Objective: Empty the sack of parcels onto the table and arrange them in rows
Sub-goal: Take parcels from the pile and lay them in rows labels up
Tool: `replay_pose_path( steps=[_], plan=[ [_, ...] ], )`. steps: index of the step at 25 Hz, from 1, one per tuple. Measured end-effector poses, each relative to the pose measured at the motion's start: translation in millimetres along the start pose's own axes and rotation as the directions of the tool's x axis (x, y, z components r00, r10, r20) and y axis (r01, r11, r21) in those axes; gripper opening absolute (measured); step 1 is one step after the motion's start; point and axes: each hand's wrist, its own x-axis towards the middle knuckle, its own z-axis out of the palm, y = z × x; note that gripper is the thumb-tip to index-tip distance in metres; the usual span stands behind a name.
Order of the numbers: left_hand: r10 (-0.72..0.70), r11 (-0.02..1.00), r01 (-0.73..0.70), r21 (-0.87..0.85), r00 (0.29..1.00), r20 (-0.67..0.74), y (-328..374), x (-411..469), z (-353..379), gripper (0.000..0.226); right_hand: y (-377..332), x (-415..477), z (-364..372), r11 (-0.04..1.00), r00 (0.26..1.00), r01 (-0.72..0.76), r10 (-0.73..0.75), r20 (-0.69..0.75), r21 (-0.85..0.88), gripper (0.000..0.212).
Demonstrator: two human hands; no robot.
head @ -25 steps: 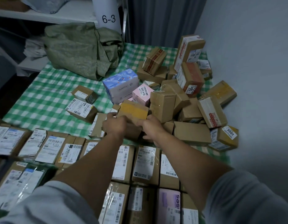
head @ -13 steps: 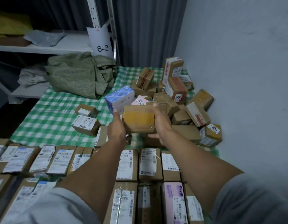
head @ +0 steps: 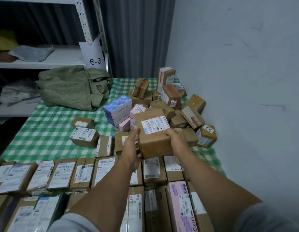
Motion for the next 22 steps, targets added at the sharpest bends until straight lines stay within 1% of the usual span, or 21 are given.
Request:
replay_pose_path(
  steps=[1,3,5,7,9,11,12,13,15,16,17,18,19,20,21,22],
  plan=[
    [-0.022,0.999,0.021,0.038,0.999,0.037,-3.4,0.3,3.4,0.037,4.4,-3.7,-6.9,1.000,1.000,0.012,-0.012,-0.003,0.018,0.032],
    [-0.069,0.995,0.062,0.085,0.994,0.085,-16.1,1.8,9.8,0.038,14.7,-7.6,-23.6,1.000,1.000,0.023,-0.023,-0.014,0.017,0.029],
    [-0.085,0.993,0.075,0.090,0.990,0.109,-36.0,4.0,17.6,0.044,22.6,-8.0,-45.2,0.998,0.999,0.025,-0.027,-0.042,-0.051,0.029],
    [-0.076,0.995,0.069,0.068,0.991,0.112,-54.5,3.1,27.2,0.052,25.4,-10.4,-65.0,0.987,0.997,0.031,-0.042,-0.068,-0.158,0.030],
    [-0.090,0.996,0.088,0.022,0.987,0.133,-73.5,1.3,39.3,0.051,27.5,-14.9,-79.0,0.957,0.994,0.066,-0.089,-0.070,-0.283,0.038],
    [-0.128,0.992,0.130,-0.002,0.977,0.171,-93.4,-0.2,52.5,0.055,32.9,-23.0,-88.9,0.883,0.988,0.098,-0.141,-0.060,-0.459,0.057],
    [-0.132,0.991,0.132,0.011,0.976,0.176,-101.9,-1.2,57.1,0.058,39.8,-27.8,-94.9,0.848,0.988,0.104,-0.148,-0.045,-0.520,0.066],
    [-0.122,0.992,0.117,0.036,0.975,0.184,-107.3,-1.5,61.4,0.059,44.5,-32.5,-101.3,0.838,0.989,0.110,-0.146,-0.025,-0.535,0.071],
    [-0.119,0.991,0.104,0.087,0.972,0.202,-113.9,-5.6,70.8,0.061,48.4,-39.4,-124.4,0.831,0.991,0.097,-0.134,-0.028,-0.548,0.070],
    [-0.132,0.987,0.108,0.121,0.970,0.205,-112.7,-5.5,72.3,0.064,44.1,-41.2,-136.2,0.789,0.984,0.113,-0.174,-0.043,-0.605,0.066],
    [-0.141,0.980,0.105,0.170,0.966,0.216,-110.8,-6.9,74.9,0.068,40.2,-40.3,-150.6,0.706,0.972,0.139,-0.231,-0.041,-0.694,0.066],
    [-0.146,0.965,0.088,0.248,0.963,0.226,-105.8,-7.5,78.9,0.071,33.0,-38.7,-163.1,0.590,0.957,0.198,-0.290,0.024,-0.783,0.075],
    [-0.147,0.936,0.052,0.347,0.957,0.252,-100.4,-10.9,84.7,0.071,23.5,-36.5,-173.3,0.439,0.936,0.292,-0.316,0.158,-0.850,0.089],
    [-0.160,0.891,0.020,0.455,0.949,0.271,-91.9,-12.6,91.8,0.071,12.9,-33.6,-177.7,0.261,0.906,0.390,-0.280,0.318,-0.883,0.102],
    [-0.175,0.834,-0.021,0.551,0.938,0.300,-82.2,-13.8,98.9,0.071,3.4,-31.9,-176.9,0.073,0.868,0.473,-0.208,0.450,-0.878,0.110],
    [-0.195,0.779,-0.052,0.626,0.927,0.319,-73.1,-17.1,106.6,0.073,0.1,-31.3,-174.6,-0.089,0.833,0.529,-0.133,0.537,-0.844,0.113]
  ],
)
